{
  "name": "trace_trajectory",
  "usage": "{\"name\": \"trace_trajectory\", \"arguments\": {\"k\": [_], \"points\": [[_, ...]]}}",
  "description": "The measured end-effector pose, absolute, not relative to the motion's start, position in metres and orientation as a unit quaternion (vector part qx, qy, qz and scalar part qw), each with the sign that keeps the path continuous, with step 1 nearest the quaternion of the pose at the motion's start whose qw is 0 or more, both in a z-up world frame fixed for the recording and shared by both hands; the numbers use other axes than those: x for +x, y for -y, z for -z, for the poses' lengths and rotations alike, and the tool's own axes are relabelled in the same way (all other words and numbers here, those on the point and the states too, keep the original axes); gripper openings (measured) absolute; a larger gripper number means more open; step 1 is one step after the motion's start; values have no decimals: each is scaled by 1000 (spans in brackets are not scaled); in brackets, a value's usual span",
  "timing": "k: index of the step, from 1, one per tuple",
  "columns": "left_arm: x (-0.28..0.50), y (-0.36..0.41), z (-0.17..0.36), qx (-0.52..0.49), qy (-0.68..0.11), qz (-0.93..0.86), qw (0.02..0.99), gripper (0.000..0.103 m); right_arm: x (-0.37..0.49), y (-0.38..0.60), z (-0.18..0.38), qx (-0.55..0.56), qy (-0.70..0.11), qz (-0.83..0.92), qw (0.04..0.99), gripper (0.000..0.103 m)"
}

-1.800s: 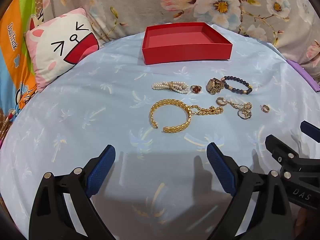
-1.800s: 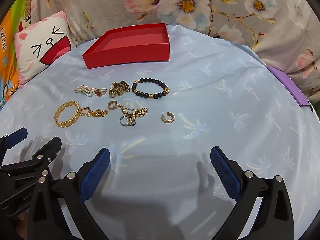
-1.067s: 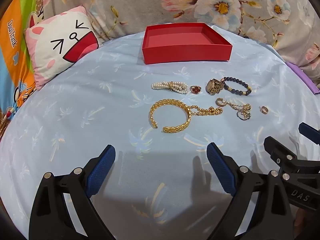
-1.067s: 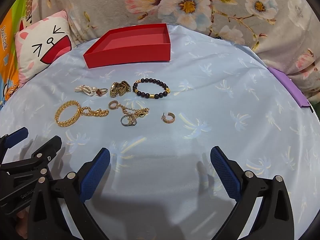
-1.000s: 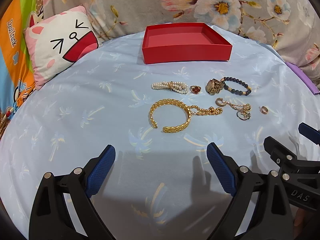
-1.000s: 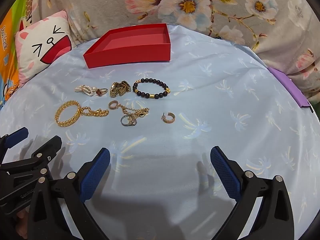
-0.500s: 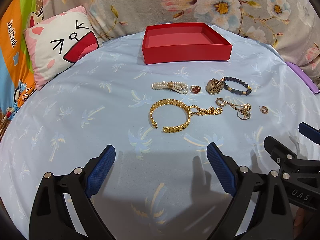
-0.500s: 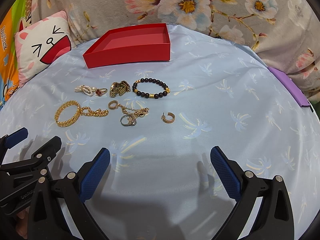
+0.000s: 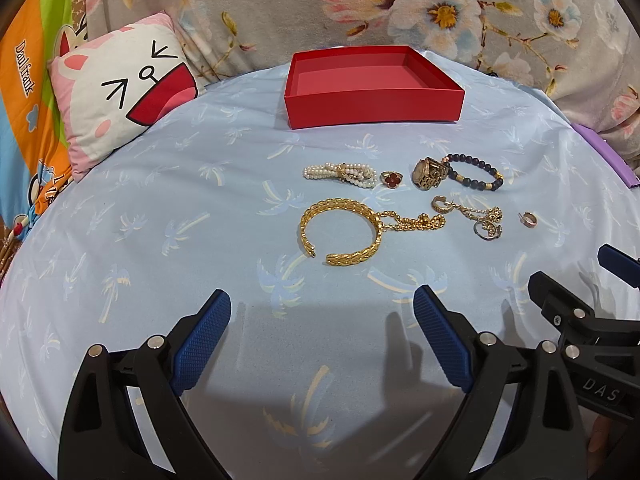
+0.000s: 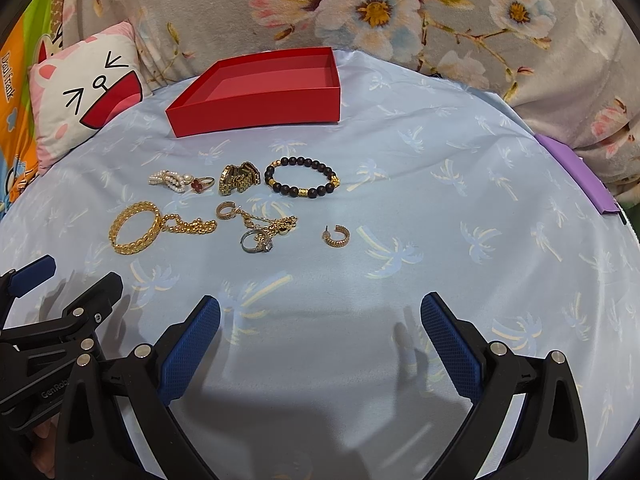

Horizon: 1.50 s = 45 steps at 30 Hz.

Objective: Organize jewelry

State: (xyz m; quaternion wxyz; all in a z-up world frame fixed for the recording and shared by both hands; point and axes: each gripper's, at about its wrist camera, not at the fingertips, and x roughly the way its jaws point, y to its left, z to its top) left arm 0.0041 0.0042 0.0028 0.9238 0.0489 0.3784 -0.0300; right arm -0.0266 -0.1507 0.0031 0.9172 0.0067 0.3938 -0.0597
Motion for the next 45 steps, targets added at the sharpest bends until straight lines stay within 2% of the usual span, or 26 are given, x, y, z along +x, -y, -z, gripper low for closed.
{"name": "trace_trajectory", "arguments": {"k": [45], "points": [[3, -4, -2, 50, -378, 30, 924, 90, -26, 150, -4, 6, -394, 60, 917, 98]]}}
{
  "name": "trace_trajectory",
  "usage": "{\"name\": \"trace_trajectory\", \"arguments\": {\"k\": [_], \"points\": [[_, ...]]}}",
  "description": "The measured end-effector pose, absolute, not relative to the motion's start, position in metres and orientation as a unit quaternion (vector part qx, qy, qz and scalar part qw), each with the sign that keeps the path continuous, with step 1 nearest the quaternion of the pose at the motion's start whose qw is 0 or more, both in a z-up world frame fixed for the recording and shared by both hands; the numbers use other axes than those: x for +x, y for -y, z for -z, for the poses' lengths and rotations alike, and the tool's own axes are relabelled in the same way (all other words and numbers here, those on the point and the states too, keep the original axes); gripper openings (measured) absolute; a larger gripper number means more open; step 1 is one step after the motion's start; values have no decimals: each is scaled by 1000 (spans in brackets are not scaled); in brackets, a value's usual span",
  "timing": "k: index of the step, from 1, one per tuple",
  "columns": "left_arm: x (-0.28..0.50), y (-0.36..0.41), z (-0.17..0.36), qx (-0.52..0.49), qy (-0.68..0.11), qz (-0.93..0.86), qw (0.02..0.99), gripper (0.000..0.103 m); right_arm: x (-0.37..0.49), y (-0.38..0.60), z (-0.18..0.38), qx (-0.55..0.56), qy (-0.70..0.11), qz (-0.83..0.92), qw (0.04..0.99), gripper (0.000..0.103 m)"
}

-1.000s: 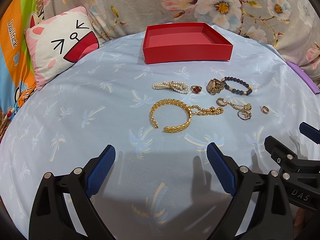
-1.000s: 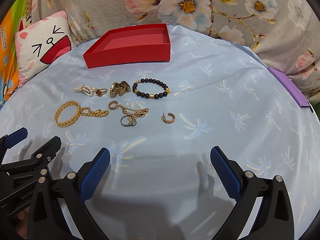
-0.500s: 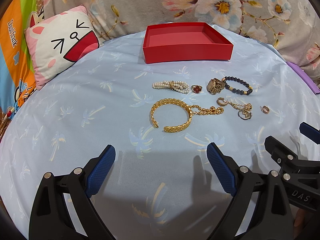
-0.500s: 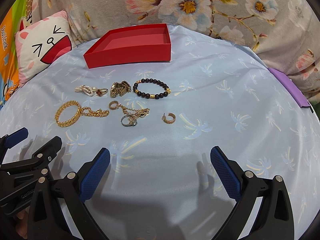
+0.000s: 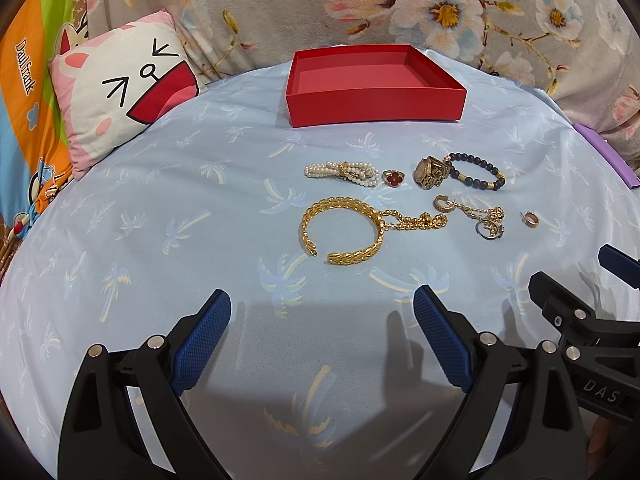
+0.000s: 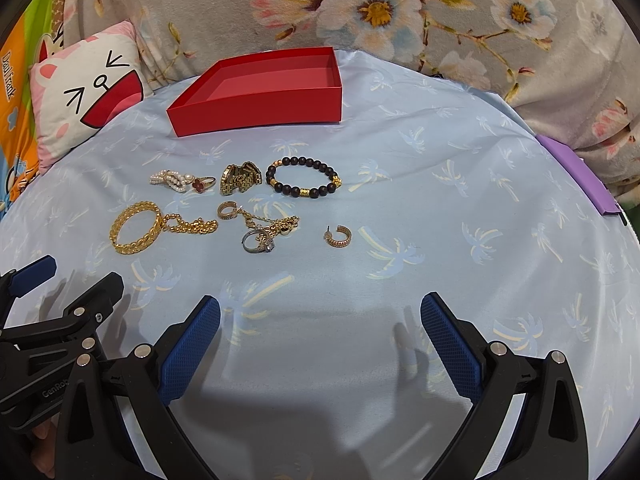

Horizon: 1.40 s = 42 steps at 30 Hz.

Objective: Organize jewelry

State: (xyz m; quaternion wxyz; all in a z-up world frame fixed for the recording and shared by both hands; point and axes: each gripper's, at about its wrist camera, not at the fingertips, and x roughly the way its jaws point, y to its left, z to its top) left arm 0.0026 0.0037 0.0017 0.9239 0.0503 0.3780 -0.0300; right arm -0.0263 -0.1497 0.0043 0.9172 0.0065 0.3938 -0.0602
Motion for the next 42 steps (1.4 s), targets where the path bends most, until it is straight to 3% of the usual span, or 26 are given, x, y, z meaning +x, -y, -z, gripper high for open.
{"name": "trace_trajectory", "arguments": {"k": [21, 37, 42], "points": [[1, -9, 3, 50, -385, 31, 921, 90, -23, 151, -3, 15, -398, 60, 915, 98], [24, -56, 1, -26, -413, 64, 908, 93, -25, 161, -4, 44, -402, 43, 914, 98], [41, -26, 1, 38, -404, 94, 909, 93, -24, 161, -5, 40, -399, 44, 915, 98]]}}
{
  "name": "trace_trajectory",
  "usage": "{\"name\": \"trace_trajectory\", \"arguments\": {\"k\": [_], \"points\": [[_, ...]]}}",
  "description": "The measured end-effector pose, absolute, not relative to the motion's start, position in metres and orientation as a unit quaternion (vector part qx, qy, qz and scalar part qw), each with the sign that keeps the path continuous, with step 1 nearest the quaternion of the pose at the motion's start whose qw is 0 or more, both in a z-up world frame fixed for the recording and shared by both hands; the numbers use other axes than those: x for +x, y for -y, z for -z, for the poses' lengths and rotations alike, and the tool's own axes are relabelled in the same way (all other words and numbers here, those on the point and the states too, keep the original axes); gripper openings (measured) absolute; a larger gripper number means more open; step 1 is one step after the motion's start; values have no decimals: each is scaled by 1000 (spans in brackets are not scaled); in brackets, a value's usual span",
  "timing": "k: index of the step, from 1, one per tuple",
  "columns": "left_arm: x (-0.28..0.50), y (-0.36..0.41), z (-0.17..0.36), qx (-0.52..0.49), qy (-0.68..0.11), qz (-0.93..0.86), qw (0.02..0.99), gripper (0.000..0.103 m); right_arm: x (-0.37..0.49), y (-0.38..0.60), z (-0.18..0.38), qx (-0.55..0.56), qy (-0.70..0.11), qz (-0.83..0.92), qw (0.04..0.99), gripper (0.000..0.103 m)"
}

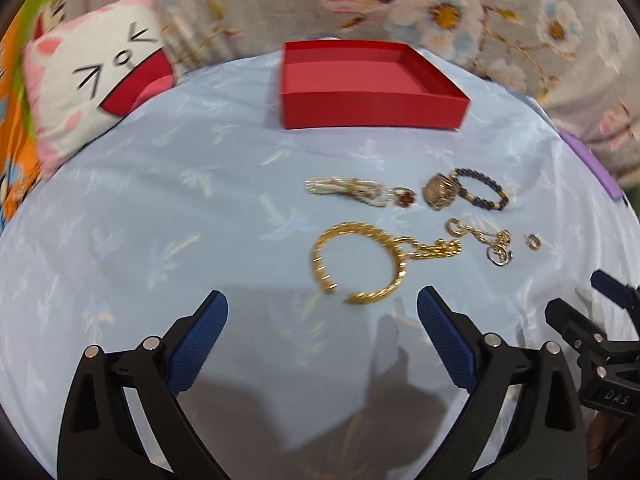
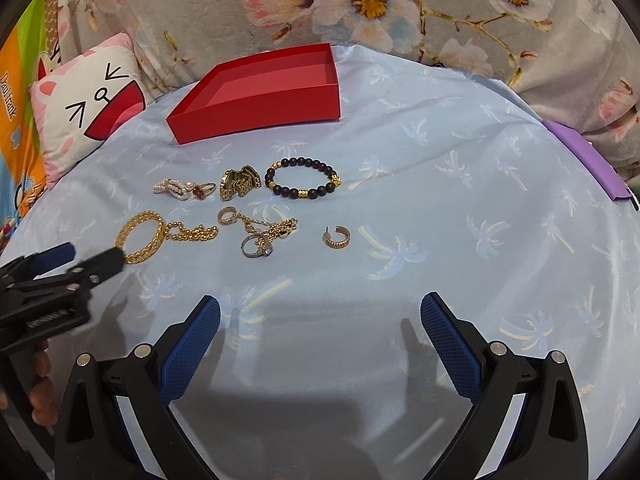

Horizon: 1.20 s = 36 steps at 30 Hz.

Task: Organize jewelry
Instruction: 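Lower the left gripper onto the gold braided bangle and close it, then grasp the pearl bracelet with the right gripper while the left gripper holds the bangle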

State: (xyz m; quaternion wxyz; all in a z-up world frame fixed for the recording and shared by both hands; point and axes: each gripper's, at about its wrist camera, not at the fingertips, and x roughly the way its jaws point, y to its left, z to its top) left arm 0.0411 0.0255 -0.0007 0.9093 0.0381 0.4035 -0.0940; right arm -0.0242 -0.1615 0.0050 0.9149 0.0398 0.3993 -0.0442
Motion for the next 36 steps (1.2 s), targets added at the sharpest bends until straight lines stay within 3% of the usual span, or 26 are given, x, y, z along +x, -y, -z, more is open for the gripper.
{"name": "trace_trajectory", "arguments": {"k": [6, 8, 12, 13, 28, 36], "points": [[63, -7, 8, 67, -414, 99, 902, 88, -22, 164, -5, 43, -400, 43, 915, 98], [66, -7, 11, 61, -423, 106, 898, 74, -22, 164, -5, 42, -400, 44, 914, 98], [68, -9, 10, 51, -420, 100, 900, 65, -22, 164, -6, 42, -400, 42, 915, 98], [68, -10, 10, 49, -419, 99, 901, 55, -21, 163, -6, 41, -400, 42, 915, 98], [49, -32, -14, 18, -382, 101, 918, 54, 8, 176, -28, 39, -399, 4, 916, 92], [54, -37, -7, 9, -387, 96, 917, 54, 63, 184, -24, 41, -425, -5, 904, 70]]}}
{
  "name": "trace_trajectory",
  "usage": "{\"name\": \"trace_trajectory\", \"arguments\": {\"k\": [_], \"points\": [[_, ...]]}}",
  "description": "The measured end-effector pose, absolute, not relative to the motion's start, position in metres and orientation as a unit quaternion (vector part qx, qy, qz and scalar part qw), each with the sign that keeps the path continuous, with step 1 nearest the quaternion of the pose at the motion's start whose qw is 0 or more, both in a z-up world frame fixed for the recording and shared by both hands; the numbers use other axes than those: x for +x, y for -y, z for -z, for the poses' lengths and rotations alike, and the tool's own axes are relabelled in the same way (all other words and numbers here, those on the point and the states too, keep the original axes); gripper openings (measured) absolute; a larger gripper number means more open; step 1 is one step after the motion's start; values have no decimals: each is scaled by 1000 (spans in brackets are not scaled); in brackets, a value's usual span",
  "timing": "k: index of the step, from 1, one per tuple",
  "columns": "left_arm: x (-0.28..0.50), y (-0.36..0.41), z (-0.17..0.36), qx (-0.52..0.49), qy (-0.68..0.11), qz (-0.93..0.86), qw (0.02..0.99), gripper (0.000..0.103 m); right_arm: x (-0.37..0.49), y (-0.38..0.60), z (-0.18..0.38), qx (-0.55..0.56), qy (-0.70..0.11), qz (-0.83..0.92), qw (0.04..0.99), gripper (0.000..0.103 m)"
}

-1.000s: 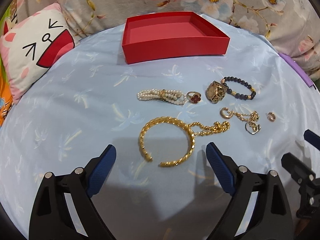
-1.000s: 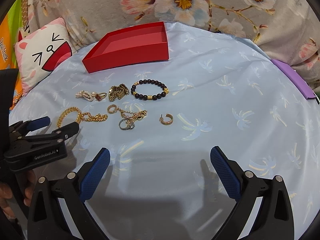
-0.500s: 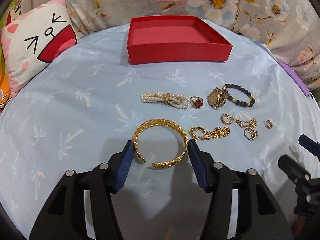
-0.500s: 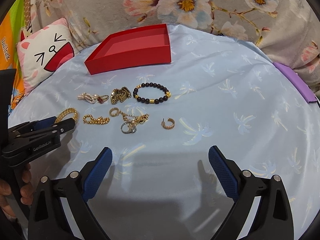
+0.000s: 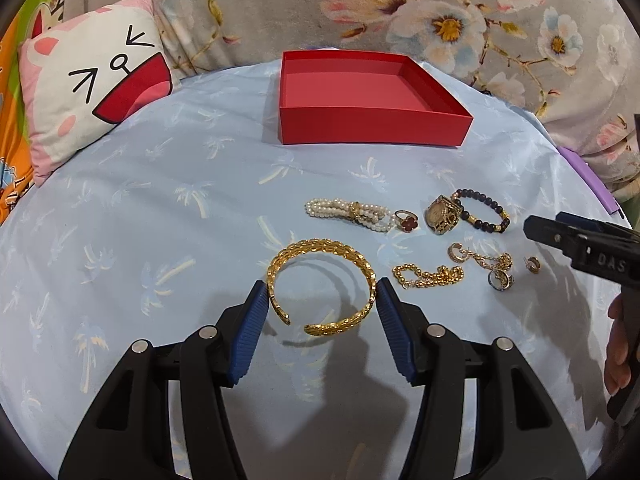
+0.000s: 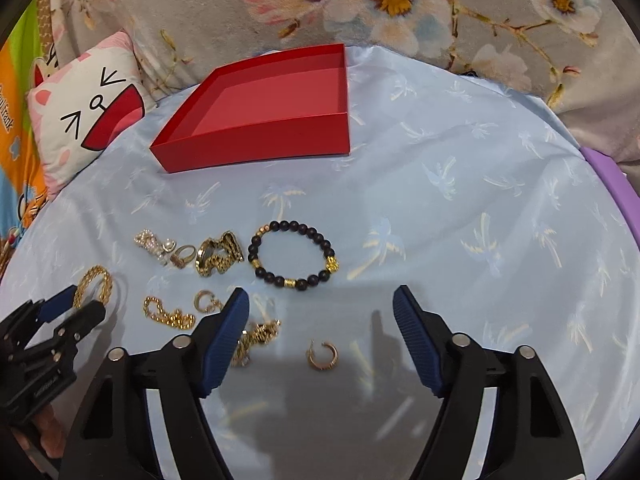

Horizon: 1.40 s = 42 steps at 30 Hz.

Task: Organize jewelry
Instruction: 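Grasp the pearl bracelet with the right gripper while the left gripper holds the bangle, then carry the bangle and pearl bracelet in both grippers over the red box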

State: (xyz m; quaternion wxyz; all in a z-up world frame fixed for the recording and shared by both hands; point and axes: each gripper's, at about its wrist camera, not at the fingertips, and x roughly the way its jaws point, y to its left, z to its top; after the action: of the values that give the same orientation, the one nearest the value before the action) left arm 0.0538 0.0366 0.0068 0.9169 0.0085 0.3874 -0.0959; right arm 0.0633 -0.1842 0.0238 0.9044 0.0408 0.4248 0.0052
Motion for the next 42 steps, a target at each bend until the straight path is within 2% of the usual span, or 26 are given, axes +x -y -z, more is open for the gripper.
{"name": "trace_trajectory", "arguments": {"k": [7, 11, 16, 21, 24, 31, 32, 37, 42], "points": [[57, -46, -11, 8, -378, 80, 922, 54, 81, 130, -33, 3, -412, -84, 907, 65], [64, -61, -12, -4, -384, 58, 922, 54, 95, 86, -26, -33, -419, -137, 897, 51], [69, -73, -10, -10, -390, 44, 920, 54, 113, 49, -10, -63, -433, -167, 884, 43], [71, -79, -8, -14, -394, 40, 918, 54, 122, 42, 4, -75, -447, -168, 875, 18], [71, -80, -7, -16, -398, 42, 916, 54, 123, 43, 6, -68, -447, -177, 874, 9], [73, -80, -13, -13, -390, 46, 920, 54, 119, 55, -8, -39, -435, -184, 880, 7], [74, -81, -17, -13, -388, 49, 920, 54, 117, 58, -14, -37, -428, -183, 884, 4], [93, -76, -44, -8, -382, 93, 919, 54, 118, 83, -65, -27, -386, -170, 906, 4], [136, -55, -91, 9, -342, 129, 931, 54, 150, 113, -121, -32, -332, -128, 934, 4]]}}
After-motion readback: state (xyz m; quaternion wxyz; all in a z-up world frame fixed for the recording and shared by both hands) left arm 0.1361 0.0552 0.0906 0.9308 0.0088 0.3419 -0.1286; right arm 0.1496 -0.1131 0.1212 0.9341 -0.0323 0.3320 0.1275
